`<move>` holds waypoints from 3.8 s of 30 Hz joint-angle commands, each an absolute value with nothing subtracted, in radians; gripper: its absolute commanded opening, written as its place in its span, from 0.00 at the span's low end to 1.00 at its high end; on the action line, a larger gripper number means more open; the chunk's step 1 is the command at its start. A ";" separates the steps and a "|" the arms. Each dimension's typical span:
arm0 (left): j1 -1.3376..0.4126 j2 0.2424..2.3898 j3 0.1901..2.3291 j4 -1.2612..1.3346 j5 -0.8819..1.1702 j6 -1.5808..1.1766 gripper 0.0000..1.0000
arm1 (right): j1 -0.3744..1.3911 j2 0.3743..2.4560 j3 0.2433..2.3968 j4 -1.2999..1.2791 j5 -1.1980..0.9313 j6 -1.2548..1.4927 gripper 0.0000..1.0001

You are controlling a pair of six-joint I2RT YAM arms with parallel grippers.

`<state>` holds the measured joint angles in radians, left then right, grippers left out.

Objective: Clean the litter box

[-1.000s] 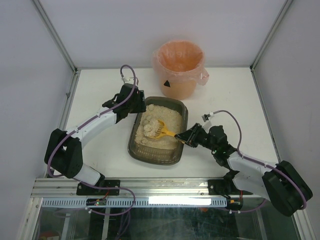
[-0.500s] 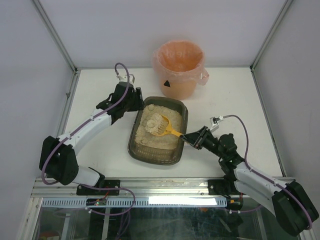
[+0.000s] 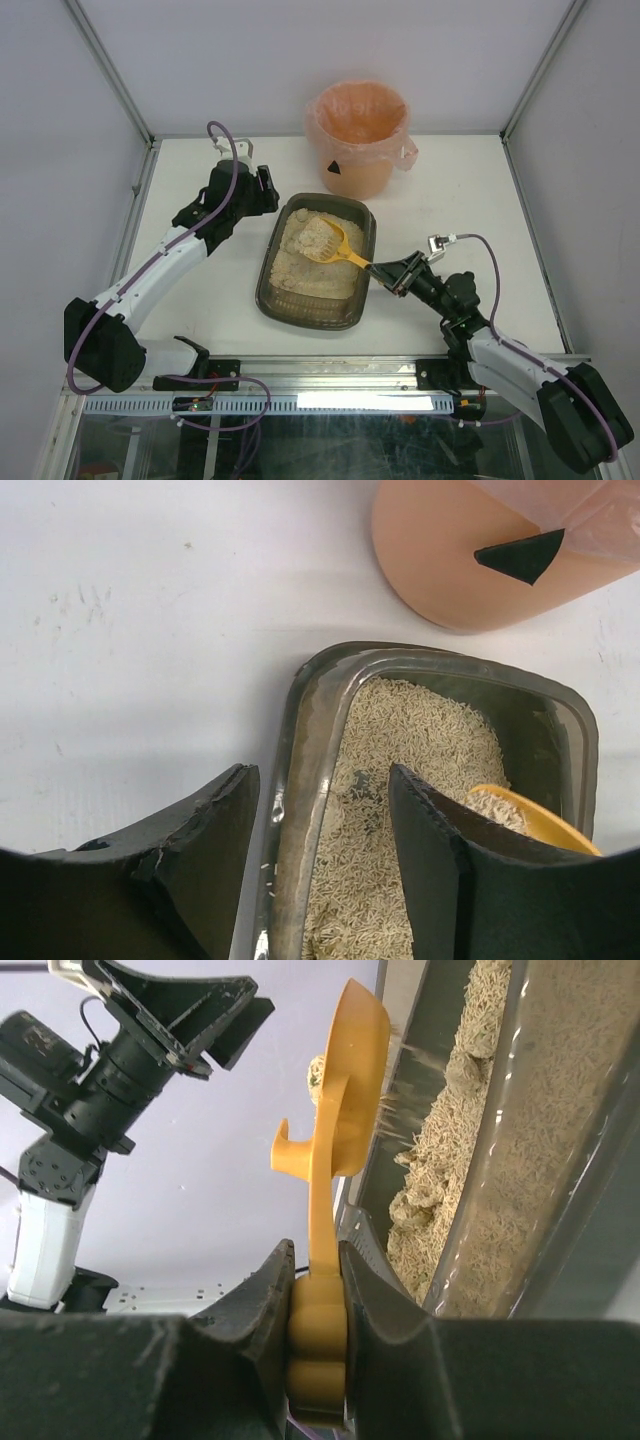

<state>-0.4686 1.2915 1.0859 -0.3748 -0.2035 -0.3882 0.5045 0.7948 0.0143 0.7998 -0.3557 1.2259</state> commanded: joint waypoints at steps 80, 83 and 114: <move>-0.430 1.258 1.051 -0.339 -0.129 -0.359 0.56 | 0.393 0.857 0.179 0.734 -0.464 1.275 0.00; -0.429 1.254 1.049 -0.340 -0.127 -0.364 0.58 | 0.383 0.801 0.217 0.620 -0.449 1.245 0.00; -0.421 1.206 1.055 -0.380 -0.123 -0.359 0.70 | 0.219 1.229 1.252 0.022 -0.182 0.900 0.00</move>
<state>-0.4362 1.2327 1.0428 -0.3862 -0.1307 -0.3737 0.2443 1.1488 1.1206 0.0181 -0.2230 1.0542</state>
